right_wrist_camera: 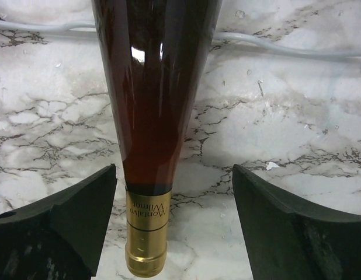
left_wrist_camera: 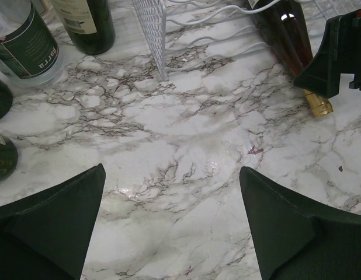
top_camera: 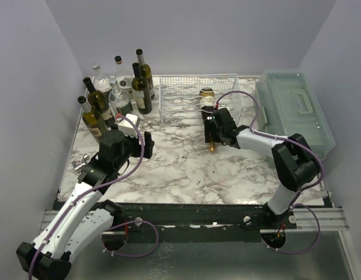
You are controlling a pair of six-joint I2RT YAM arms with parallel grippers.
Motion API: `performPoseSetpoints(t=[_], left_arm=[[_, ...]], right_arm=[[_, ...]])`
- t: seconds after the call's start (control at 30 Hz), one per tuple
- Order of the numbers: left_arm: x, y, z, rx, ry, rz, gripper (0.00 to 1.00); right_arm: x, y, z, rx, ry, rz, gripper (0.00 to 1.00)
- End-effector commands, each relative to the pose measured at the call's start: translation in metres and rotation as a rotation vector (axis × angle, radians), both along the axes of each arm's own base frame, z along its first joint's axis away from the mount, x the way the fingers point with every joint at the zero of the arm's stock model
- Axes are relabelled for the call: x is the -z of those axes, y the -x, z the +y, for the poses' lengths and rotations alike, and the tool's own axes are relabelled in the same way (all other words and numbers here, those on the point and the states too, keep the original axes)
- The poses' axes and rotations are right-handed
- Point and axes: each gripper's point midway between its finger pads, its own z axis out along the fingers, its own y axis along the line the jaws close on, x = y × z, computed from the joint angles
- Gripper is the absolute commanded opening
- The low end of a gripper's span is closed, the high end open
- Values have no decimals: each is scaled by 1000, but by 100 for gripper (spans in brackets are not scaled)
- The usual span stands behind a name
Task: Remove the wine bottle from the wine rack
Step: Pick up the wine bottle from the wine rack.
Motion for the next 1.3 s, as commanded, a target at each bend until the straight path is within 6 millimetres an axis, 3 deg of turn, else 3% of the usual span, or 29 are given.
performPoseSetpoints(t=[0.0,0.7,1.1,1.27], left_arm=[[1,-2,6,-23,-15,-16,98],[-1,-1,6,-22,-9,-24,98],[-1,-1,6,-18,-10,-23,98],[-1,-1,6,-20,-10,-25,98]], right_arm=[[-6,-20,3,42,2,-67,81],[24,-18,6,-7,40,-16,49],[28,-11,5,-20,43,0,48],[18,-8,6,-33,17,-19,25]])
